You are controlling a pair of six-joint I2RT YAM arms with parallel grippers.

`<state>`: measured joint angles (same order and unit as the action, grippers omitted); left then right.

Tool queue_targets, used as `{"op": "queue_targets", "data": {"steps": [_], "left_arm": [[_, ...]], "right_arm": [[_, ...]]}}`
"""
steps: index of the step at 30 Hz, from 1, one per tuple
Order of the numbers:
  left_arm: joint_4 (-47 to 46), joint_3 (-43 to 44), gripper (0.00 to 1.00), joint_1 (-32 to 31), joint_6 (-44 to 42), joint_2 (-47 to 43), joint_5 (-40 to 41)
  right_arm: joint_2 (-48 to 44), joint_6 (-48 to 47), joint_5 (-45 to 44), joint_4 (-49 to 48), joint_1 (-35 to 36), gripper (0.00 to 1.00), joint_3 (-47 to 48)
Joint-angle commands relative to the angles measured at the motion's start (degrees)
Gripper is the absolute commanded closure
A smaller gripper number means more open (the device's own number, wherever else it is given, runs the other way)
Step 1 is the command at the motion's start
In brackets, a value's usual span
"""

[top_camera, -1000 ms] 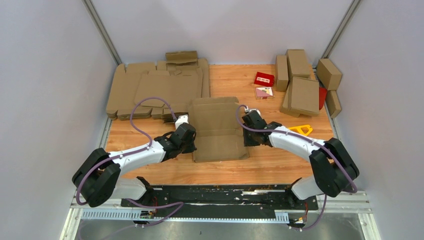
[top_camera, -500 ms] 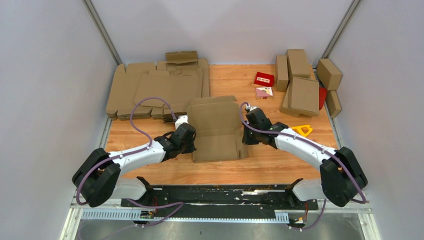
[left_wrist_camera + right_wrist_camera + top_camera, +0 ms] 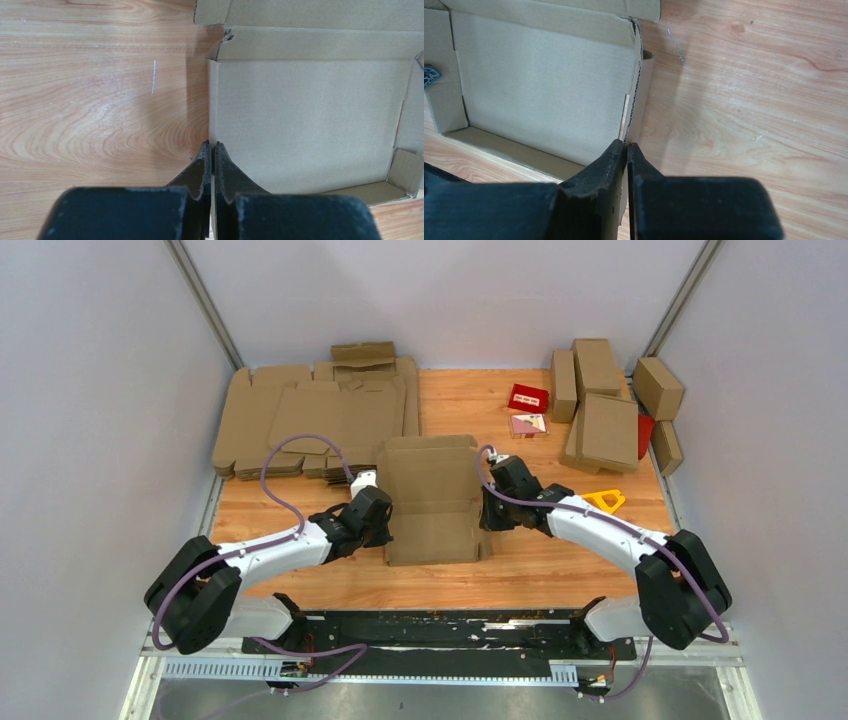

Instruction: Fold the paper box

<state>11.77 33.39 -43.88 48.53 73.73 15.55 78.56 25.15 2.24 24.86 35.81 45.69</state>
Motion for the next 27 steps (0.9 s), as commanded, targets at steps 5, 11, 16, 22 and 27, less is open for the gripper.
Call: {"op": "queue_targets", "data": {"steps": [5,11,16,22,27], "left_arm": [[-1.3,2.2,1.00,-0.6,-0.4,0.8,-0.2],[-1.5,2.2,1.00,-0.6,-0.3,0.9,-0.5],[-1.9,2.2,1.00,-0.6,-0.3,1.0,-1.1],[-2.0,2.2,1.00,-0.6,-0.4,1.1,-1.3],[-2.1,2.1,1.00,-0.6,-0.3,1.2,-1.5]], "right_arm": [[2.2,-0.2,7.2,-5.2,0.2,0.90,0.3],[4.2,-0.5,9.3,-6.5,0.2,0.89,0.5],[4.9,-0.2,12.0,-8.3,0.3,0.89,0.5],[4.6,-0.2,13.7,-8.9,0.3,0.89,0.9],[3.8,-0.2,14.1,-8.1,0.9,0.88,1.6]]}}
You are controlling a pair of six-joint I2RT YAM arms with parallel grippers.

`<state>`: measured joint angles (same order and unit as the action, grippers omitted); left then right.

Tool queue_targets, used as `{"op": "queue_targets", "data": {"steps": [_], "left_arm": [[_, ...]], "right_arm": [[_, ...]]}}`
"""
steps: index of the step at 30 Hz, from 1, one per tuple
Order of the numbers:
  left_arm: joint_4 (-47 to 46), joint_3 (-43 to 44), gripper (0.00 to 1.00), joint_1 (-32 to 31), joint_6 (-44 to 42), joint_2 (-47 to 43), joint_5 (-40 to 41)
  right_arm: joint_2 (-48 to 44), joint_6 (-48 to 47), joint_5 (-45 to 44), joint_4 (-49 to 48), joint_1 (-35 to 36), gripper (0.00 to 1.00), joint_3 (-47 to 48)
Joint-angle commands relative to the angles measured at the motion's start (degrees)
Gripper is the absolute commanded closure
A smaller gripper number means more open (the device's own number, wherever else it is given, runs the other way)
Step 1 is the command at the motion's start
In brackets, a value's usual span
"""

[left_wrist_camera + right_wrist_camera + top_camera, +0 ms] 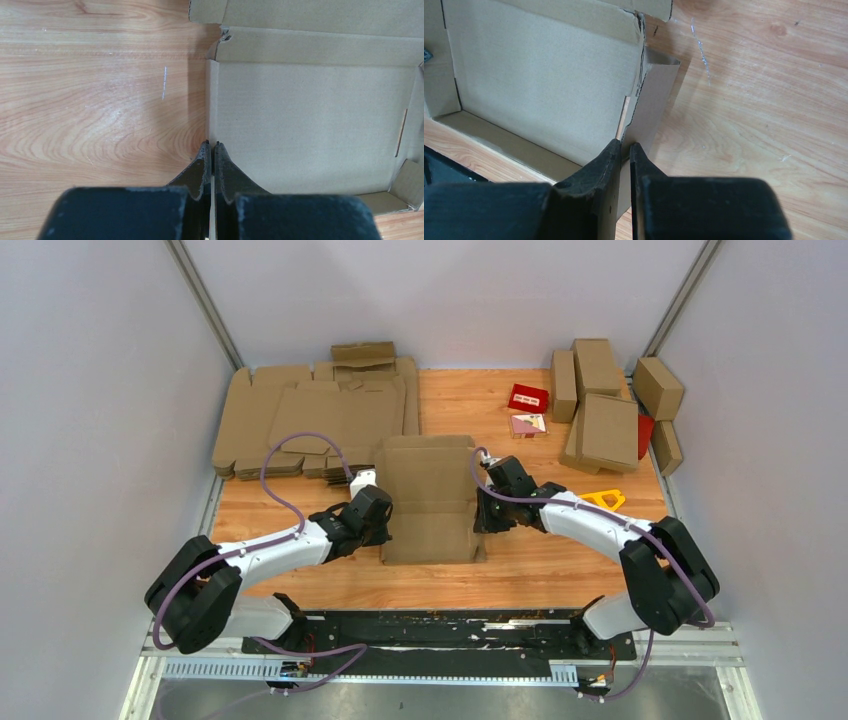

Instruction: Fold the paper box

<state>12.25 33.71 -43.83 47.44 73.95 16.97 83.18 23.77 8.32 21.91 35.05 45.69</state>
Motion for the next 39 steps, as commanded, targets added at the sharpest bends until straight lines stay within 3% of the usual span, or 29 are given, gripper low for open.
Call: {"op": "queue_targets", "data": {"steps": [1,20,23,29,35,39], "left_arm": [[-2.6,1.8,1.00,-0.6,0.8,1.0,-2.9],[-3.0,1.4,1.00,-0.6,1.3,0.8,-3.7],[-2.8,1.2,1.00,-0.6,1.6,0.7,-3.5],[-2.5,0.9,1.00,-0.6,1.6,0.1,-2.8],[-2.3,0.9,1.00,-0.6,1.5,0.0,-2.4],[-2.2,0.9,1.00,-0.6,1.5,0.0,-2.1]], "right_arm": [[-0.9,1.2,8.0,-5.0,1.9,0.88,1.8],[-0.3,1.7,8.0,-6.2,3.8,0.85,3.4],[1.1,1.7,8.1,-6.7,4.0,0.77,3.8],[2.4,1.3,7.1,-6.6,3.9,0.53,3.3],[-0.8,-0.4,6.5,-4.7,3.9,0.46,3.6],[-6.1,-2.5,1.6,-0.1,3.7,0.45,4.3]]}}
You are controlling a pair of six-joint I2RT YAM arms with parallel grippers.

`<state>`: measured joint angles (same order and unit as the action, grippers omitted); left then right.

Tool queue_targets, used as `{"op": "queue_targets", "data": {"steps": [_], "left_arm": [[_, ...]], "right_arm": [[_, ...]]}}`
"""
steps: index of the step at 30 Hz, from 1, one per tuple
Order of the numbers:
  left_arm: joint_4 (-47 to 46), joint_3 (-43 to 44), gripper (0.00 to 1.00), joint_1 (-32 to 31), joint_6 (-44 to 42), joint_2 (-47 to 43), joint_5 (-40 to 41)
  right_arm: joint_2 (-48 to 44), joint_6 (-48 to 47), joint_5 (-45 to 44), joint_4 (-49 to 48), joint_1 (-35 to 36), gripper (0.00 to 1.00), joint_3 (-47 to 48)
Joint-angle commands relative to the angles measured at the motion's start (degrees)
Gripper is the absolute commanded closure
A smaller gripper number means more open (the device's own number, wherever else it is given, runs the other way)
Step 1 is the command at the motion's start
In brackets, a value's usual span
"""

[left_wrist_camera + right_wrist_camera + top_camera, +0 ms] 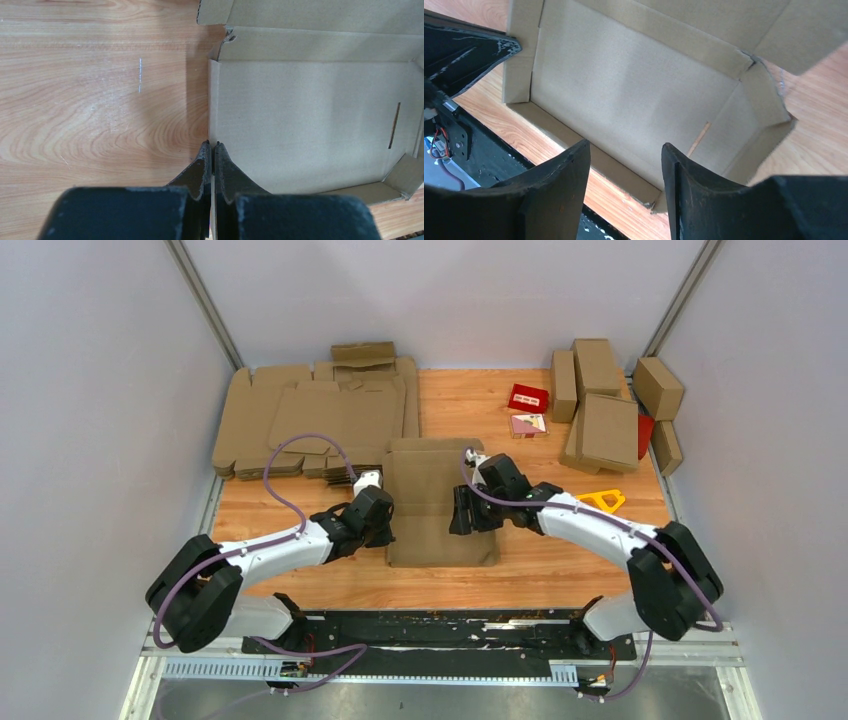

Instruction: Fold the paper box

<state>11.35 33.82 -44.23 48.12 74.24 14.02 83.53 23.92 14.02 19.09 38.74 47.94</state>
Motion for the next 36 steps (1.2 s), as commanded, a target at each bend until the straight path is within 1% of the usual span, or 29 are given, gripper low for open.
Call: {"op": "queue_targets", "data": {"steps": [1,4,7,10,13,17,20,25,28,30,32,36], "left_arm": [[-1.4,0.8,1.00,-0.2,0.9,-0.3,0.8],[-2.0,0.5,1.00,-0.3,1.2,0.0,0.8],[-2.1,0.3,1.00,-0.2,1.2,-0.2,0.5],[-3.7,-0.8,1.00,0.1,1.5,-1.3,-1.2],[-5.0,-1.8,1.00,1.5,2.1,-2.9,-3.5],[-6.7,-3.4,1.00,3.2,2.6,-5.5,-6.5],[-6.8,-3.9,1.00,4.3,2.8,-7.1,-8.3],[-7.4,-4.8,1.00,5.2,3.3,-9.4,-9.9],[-7.5,-4.9,1.00,5.5,3.4,-10.0,-10.2],[-7.4,-4.9,1.00,5.4,3.3,-9.9,-10.4],[-7.3,-4.8,1.00,5.5,3.3,-9.6,-10.6],[-6.7,-4.6,1.00,5.4,2.6,-9.5,-9.9]], "right_arm": [[-7.7,-2.9,-6.0,4.2,-0.3,0.45,1.9],[-11.6,-2.7,-10.3,7.5,-2.7,0.48,0.0],[-16.2,-0.9,-13.6,9.3,-7.0,0.50,-3.4],[-20.8,0.8,-13.7,8.3,-12.7,0.51,-8.0],[-23.2,2.0,-13.1,6.2,-17.3,0.51,-11.9],[-21.5,2.1,-5.6,3.2,-22.3,0.48,-14.6],[-19.5,2.2,-2.9,1.8,-23.9,0.48,-15.4],[-16.0,2.0,1.0,-1.5,-24.2,0.47,-17.4],[-14.0,2.6,7.6,-5.5,-24.2,0.47,-18.6],[-14.0,3.9,12.0,-9.8,-24.2,0.46,-19.8],[-14.7,4.7,14.3,-11.8,-24.2,0.45,-20.4],[-16.9,4.8,15.6,-12.1,-24.1,0.44,-20.2]]}}
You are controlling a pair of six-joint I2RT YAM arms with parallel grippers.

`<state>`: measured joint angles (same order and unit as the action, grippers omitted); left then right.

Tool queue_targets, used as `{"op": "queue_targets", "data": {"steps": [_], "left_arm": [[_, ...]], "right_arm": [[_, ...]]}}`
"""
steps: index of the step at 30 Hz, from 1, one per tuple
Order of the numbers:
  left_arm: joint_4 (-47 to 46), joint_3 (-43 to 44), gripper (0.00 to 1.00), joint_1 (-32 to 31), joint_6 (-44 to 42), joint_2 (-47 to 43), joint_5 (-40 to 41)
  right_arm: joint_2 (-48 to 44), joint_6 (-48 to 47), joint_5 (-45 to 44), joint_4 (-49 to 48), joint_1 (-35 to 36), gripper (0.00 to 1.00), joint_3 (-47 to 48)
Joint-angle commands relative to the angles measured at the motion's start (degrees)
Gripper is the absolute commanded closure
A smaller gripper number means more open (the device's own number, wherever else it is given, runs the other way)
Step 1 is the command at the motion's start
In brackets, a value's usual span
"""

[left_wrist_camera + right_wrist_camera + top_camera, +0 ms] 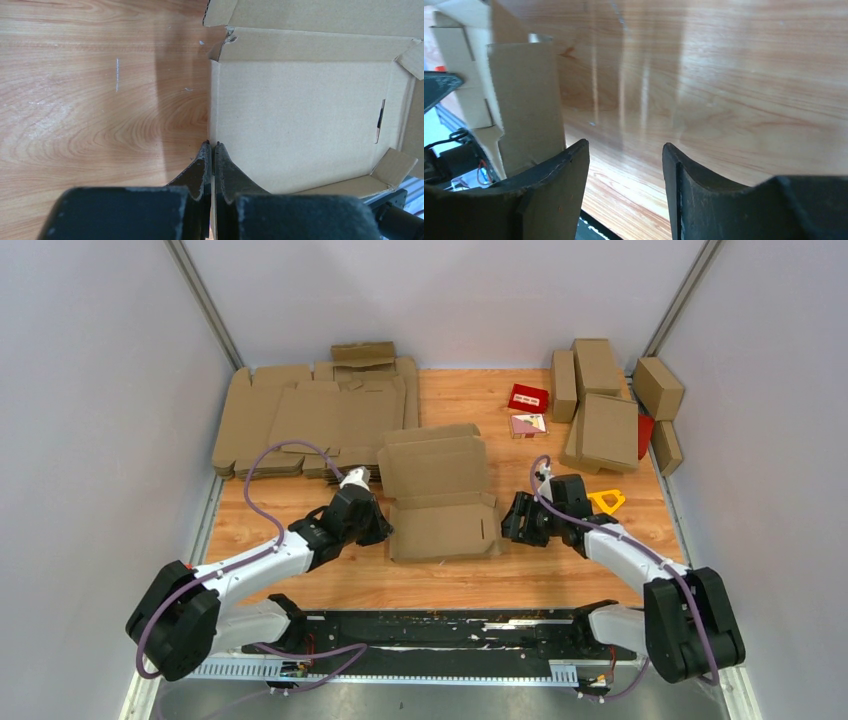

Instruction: Fold the paper box

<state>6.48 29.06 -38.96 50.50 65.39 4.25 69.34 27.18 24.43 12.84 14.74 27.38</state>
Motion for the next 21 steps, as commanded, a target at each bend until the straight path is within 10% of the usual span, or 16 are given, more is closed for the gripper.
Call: {"op": "queue_targets", "data": {"steps": [1,21], "left_arm": [[-1.5,0.3,1.00,0.2,-0.1,-0.6,0.3],[-2.3,1.1,1.00,0.1,-1.1,1.8,0.0]], "right_arm": [[-3.1,1.3,6.0,-5.7,0.1,0.43,0.5],[-6.4,1.1,8.6,-6.2,2.5,0.42,1.9]]}}
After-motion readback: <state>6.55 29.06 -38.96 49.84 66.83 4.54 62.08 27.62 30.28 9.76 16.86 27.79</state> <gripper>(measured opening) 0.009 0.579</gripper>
